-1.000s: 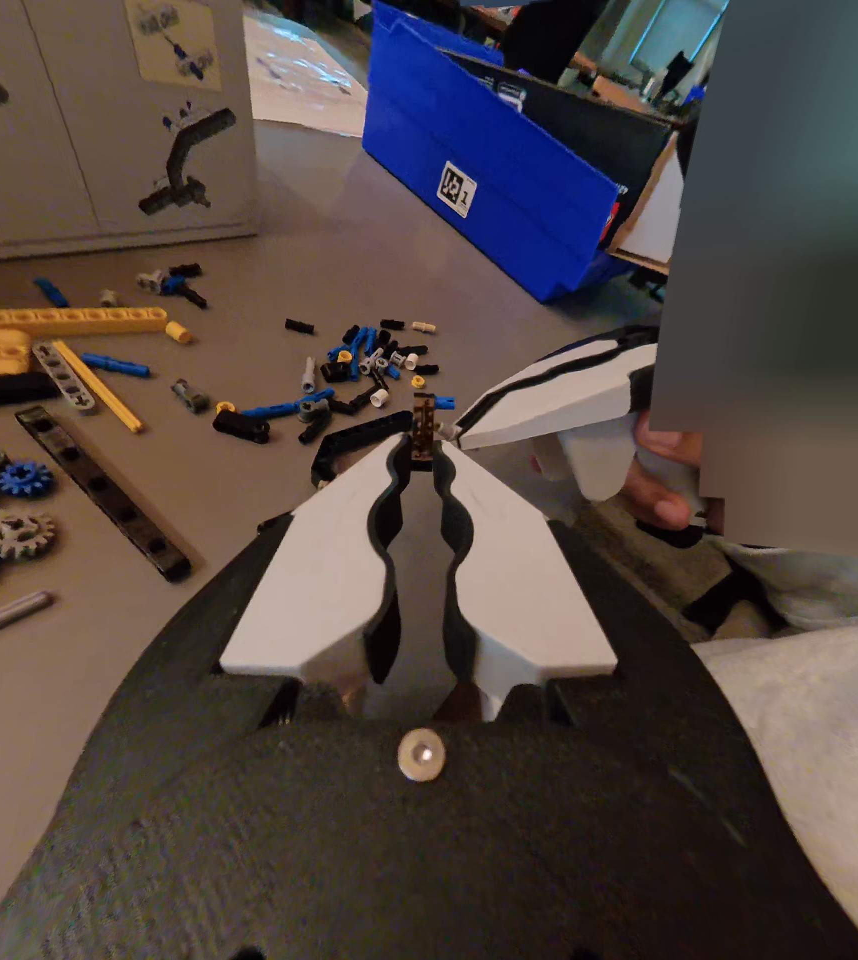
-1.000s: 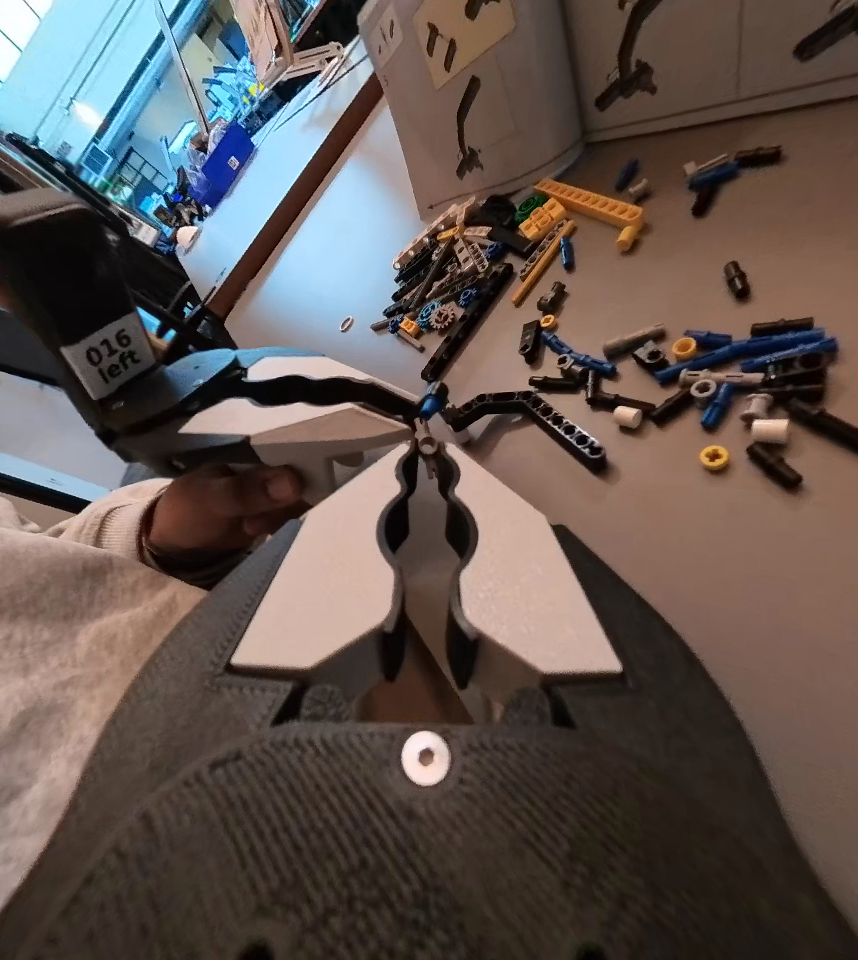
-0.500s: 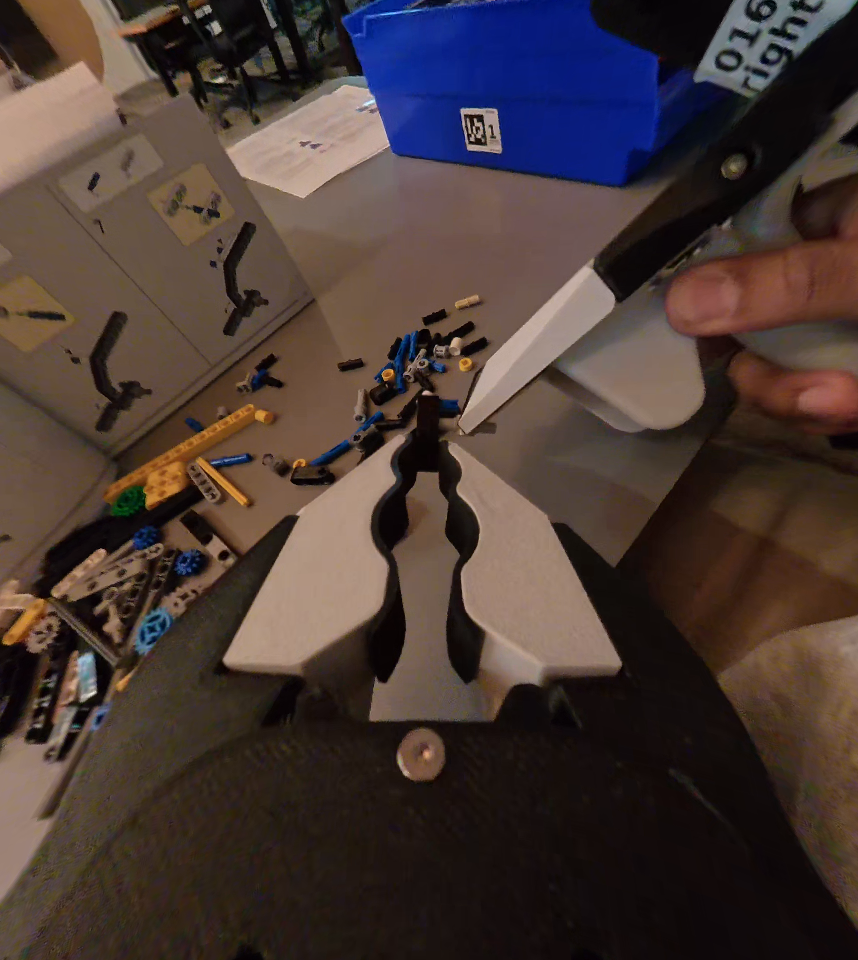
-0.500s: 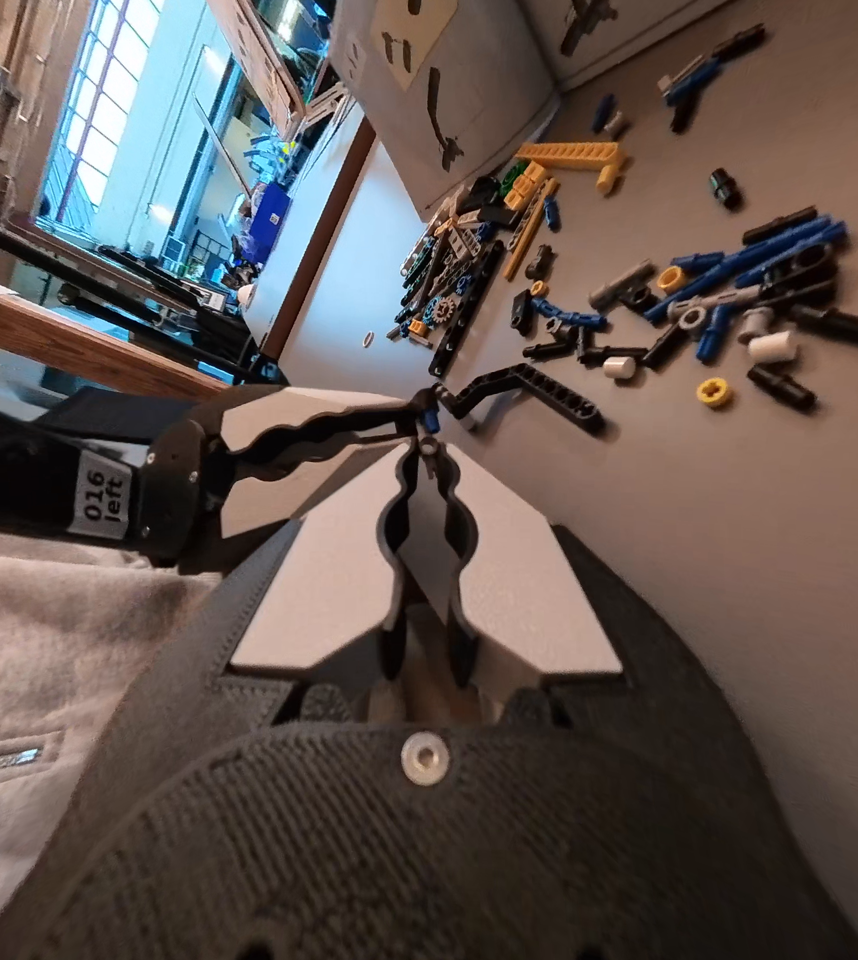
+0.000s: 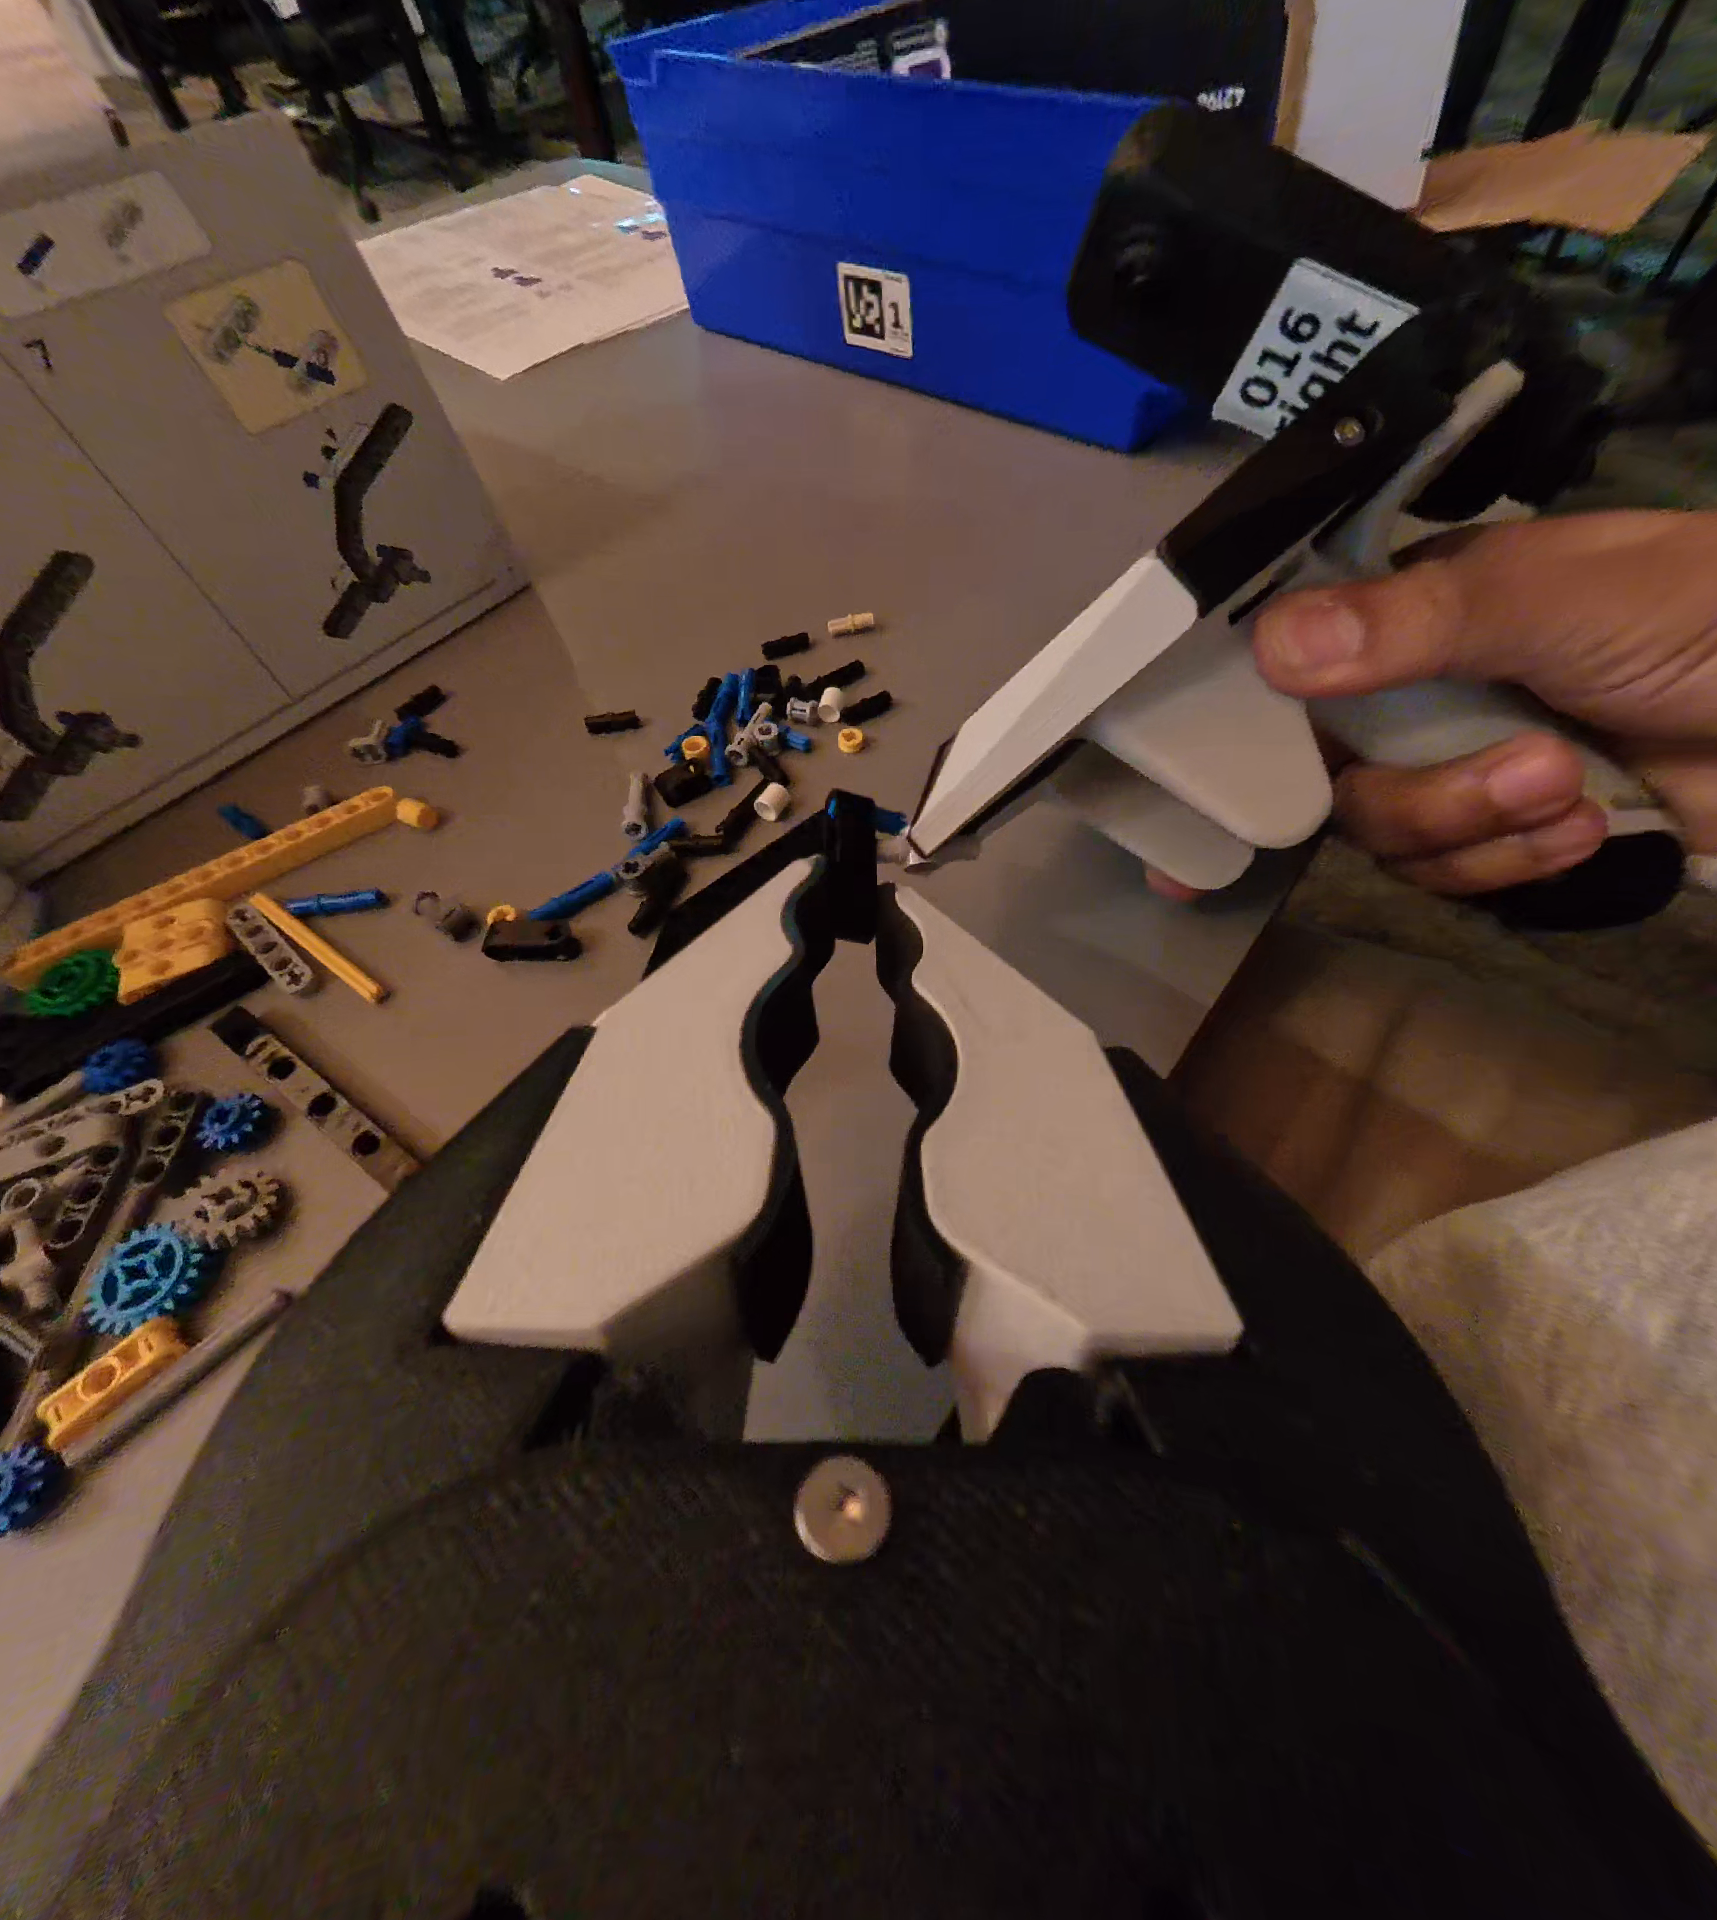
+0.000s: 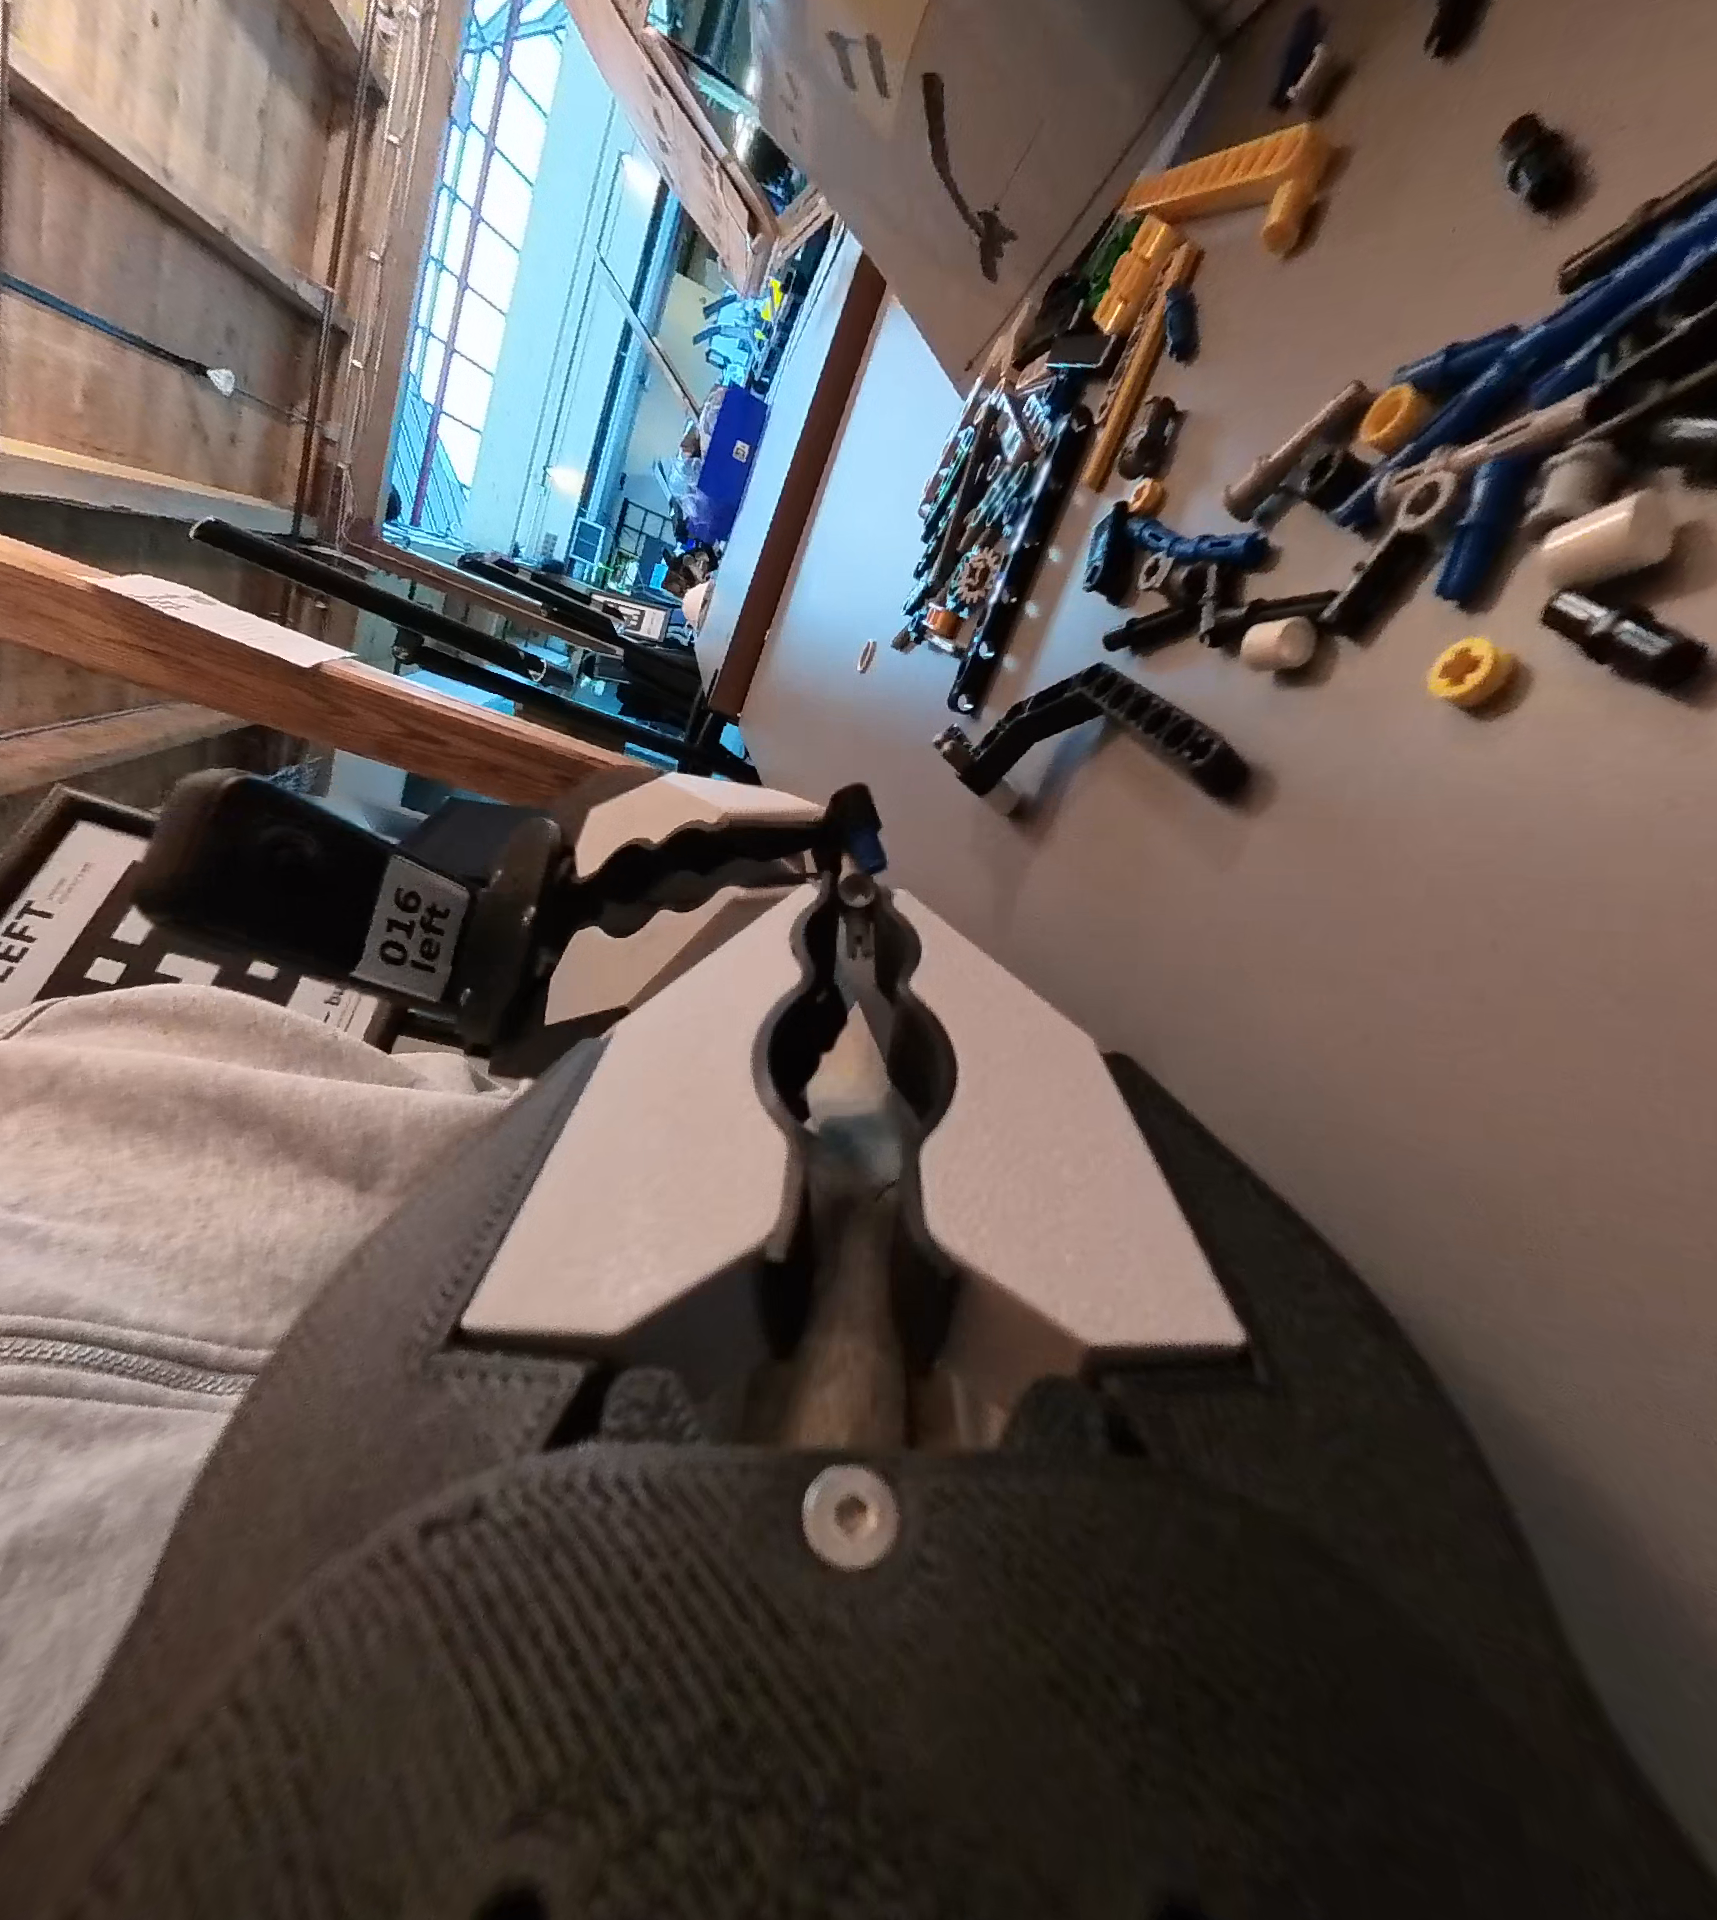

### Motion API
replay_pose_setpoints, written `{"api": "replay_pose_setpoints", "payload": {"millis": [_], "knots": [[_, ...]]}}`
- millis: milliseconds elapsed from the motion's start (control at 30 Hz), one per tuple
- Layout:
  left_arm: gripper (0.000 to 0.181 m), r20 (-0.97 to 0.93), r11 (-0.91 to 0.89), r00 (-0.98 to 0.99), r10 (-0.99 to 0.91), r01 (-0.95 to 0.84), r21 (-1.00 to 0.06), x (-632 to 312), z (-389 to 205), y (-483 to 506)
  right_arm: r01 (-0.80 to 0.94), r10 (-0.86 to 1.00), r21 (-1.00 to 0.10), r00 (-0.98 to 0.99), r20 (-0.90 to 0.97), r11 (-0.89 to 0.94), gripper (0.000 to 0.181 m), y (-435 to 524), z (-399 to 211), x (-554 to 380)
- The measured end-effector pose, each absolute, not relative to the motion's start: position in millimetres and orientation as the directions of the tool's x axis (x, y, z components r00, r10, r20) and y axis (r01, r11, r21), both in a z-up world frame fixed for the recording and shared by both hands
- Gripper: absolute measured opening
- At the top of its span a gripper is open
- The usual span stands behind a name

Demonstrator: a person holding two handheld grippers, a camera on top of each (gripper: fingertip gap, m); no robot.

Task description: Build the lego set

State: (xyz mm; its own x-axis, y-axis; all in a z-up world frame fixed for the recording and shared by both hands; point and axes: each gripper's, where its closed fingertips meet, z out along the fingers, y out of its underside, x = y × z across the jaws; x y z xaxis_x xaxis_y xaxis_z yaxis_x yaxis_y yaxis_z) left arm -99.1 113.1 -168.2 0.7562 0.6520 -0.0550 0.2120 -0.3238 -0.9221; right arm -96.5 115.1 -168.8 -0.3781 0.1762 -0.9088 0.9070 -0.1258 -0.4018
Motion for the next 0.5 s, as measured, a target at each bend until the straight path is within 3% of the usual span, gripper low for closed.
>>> {"api": "replay_pose_setpoints", "payload": {"millis": [200, 267, 333, 500], "knots": [[0.003, 0.093, -0.208, 0.804, 0.587, 0.261, -0.943, -83.7, -156.9, 132.6, 0.911, 0.117, -0.375, -0.36, -0.926, -0.169, 0.004, 111.0, -163.3, -97.6], [0.001, -0.011, -0.259, 0.796, 0.606, 0.184, -0.948, -85.0, -151.5, 135.5, 0.898, 0.117, -0.401, -0.386, -0.915, -0.179, 0.004, 111.7, -159.7, -98.9], [0.0, 0.069, -0.181, 0.787, 0.613, 0.225, -0.957, -89.2, -141.6, 132.8, 0.891, 0.101, -0.406, -0.394, -0.914, -0.202, 0.004, 114.4, -153.6, -100.5], [0.0, 0.112, -0.177, 0.742, 0.661, 0.299, -0.938, -99.3, -152.7, 113.9, 0.85, 0.292, -0.502, -0.445, -0.847, -0.161, 0.005, 125.8, -171.4, -108.7]]}}
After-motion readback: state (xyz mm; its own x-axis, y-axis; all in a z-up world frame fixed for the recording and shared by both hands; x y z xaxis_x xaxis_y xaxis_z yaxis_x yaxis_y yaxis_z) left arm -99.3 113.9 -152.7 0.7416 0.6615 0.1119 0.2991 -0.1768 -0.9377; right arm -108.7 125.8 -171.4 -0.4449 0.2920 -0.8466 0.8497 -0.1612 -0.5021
